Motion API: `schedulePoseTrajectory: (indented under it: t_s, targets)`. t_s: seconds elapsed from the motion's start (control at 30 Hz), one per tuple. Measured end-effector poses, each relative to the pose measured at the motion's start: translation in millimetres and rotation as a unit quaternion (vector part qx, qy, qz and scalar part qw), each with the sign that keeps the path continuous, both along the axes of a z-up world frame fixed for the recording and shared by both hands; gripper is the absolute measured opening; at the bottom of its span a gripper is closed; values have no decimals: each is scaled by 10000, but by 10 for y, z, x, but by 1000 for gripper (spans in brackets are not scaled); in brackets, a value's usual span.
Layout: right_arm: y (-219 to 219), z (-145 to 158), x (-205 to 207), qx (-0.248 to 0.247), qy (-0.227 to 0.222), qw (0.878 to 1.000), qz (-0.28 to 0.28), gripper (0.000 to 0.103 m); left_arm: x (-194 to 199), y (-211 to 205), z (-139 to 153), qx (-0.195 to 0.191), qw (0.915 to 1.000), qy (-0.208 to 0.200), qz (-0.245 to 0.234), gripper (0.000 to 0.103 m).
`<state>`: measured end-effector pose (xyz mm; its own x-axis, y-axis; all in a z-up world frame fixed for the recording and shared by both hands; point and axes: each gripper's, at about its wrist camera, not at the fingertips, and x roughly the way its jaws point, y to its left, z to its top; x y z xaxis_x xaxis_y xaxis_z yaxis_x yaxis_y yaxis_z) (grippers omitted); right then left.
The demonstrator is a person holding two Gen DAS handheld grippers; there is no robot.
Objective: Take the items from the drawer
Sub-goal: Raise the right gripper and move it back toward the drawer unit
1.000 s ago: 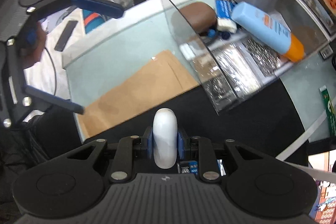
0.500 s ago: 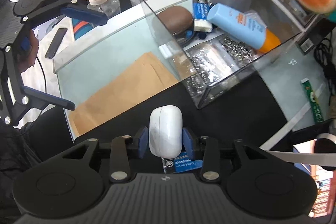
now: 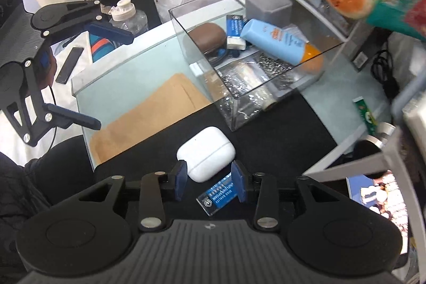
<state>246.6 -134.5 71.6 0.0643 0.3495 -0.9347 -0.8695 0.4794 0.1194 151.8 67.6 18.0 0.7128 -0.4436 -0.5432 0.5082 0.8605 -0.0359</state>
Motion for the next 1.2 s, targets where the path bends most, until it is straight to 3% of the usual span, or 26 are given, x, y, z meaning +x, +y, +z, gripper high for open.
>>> schedulePoseTrajectory:
  t_s: [0.4, 0.6, 0.87, 1.2]
  targets:
    - [-148, 229, -354, 221, -756, 9968, -132, 47, 31, 55, 104, -152, 9998, -22, 119, 96]
    - [-154, 379, -524, 402, -1122, 9916, -504, 62, -20, 90, 115, -122, 9996, -137, 197, 96]
    - [-97, 423, -726, 723, -1447, 9824, -929, 68, -33, 132, 107, -163, 9994, -95, 304, 96]
    - [-179, 526, -860, 1247, -2052, 9573, -1611, 68, -58, 239, 88, -167, 9991, -48, 397, 96]
